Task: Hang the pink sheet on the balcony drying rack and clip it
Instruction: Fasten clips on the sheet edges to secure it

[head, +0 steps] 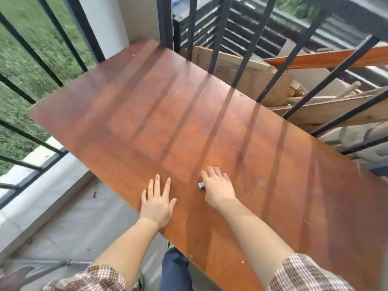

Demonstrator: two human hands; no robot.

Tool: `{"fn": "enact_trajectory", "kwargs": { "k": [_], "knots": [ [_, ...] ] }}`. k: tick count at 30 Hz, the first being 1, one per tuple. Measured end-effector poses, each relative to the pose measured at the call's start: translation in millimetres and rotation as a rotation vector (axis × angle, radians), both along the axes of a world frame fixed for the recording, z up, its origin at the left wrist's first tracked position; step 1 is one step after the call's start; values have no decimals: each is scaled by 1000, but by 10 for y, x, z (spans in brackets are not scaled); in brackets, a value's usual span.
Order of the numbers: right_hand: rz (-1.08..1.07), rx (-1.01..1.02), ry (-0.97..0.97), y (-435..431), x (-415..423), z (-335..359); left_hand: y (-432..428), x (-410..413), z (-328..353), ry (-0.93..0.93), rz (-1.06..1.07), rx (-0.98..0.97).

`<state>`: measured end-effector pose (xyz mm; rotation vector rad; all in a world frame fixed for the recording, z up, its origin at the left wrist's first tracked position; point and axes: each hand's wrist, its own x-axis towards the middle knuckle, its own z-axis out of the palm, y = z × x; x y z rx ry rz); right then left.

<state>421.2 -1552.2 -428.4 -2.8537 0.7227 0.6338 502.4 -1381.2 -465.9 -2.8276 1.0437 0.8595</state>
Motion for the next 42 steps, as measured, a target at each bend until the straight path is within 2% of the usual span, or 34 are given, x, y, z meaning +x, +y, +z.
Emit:
{"fn": "enact_trajectory", "kwargs": {
  "k": [4, 7, 10, 14, 19, 26, 30, 42],
  "knots": [
    [147, -93, -129, -36, 13, -74, 39, -5, -88, 28, -8, 20],
    [168, -21, -51, -41, 5, -60, 20, 53, -78, 56, 2, 44],
    [78, 15, -23, -15, 48, -5, -30, 126, 68, 135, -4, 75],
    [83, 97, -19, 186, 206, 109, 100, 177, 322, 158, 114, -35],
    [215, 131, -92, 877, 448, 257, 847, 82, 567, 117, 238, -132],
    [411, 286, -236, 2630, 686, 517, 2691, -101, 839, 19, 565, -229],
    [559, 334, -310, 3913, 674, 655, 3991, -360, 919, -35, 748, -203],
    [1128, 564, -286, 7643, 383, 1096, 7414, -1504, 1492, -228, 1400, -231]
  ]
}}
